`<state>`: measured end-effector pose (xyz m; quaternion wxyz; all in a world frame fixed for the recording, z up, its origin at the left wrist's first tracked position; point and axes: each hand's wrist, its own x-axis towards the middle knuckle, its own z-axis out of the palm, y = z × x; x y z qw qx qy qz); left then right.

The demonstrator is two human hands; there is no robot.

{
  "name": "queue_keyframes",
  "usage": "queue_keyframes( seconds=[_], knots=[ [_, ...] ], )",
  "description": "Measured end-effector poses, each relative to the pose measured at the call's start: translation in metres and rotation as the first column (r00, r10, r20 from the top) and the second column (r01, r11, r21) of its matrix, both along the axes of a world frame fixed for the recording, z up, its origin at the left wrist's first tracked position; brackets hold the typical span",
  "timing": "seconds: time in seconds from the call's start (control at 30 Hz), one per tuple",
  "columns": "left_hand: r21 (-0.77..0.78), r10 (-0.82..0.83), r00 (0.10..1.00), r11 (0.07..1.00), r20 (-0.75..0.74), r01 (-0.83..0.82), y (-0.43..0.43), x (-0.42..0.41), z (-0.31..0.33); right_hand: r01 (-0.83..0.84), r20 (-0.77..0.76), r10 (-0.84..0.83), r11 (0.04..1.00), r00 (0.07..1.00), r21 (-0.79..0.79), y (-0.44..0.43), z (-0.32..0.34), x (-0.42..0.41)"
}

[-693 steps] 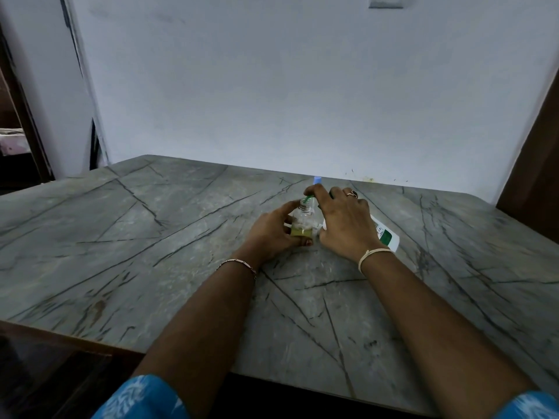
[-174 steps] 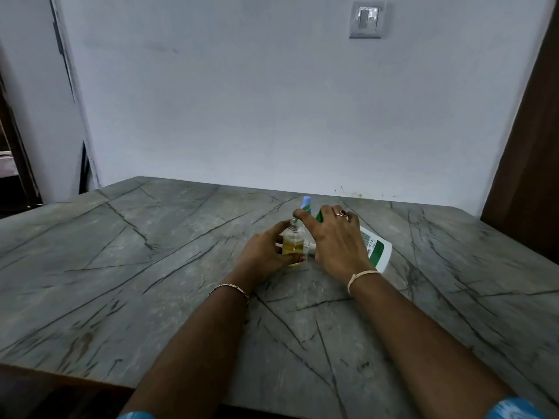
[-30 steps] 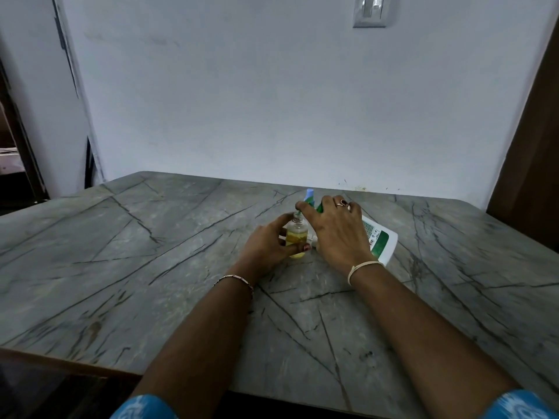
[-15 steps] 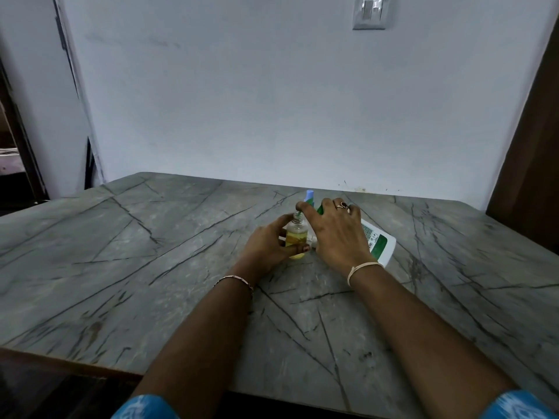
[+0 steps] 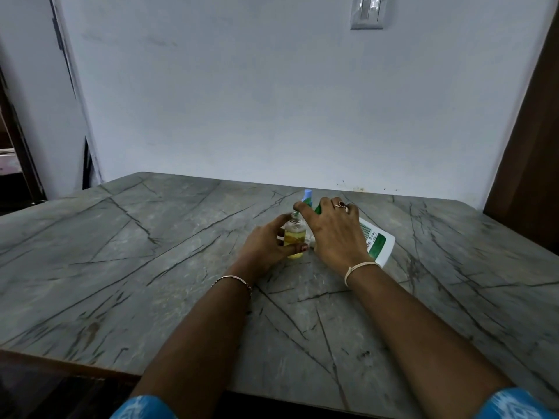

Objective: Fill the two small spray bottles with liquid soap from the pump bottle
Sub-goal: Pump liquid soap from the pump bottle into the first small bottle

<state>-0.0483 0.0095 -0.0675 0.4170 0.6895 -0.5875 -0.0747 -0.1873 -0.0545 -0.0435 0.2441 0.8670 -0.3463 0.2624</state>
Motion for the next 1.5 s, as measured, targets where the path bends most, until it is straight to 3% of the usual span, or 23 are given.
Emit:
queue_keyframes(
  seconds=[1.5],
  knots=[
    [-0.014,-0.006,1.000,1.000,-0.013,0.006,0.0022,-0.0010,0.0007,-0.018,0.018,0.018,1.000,1.000,0.020,-0.0023,-0.0049,-0.0016]
  ],
)
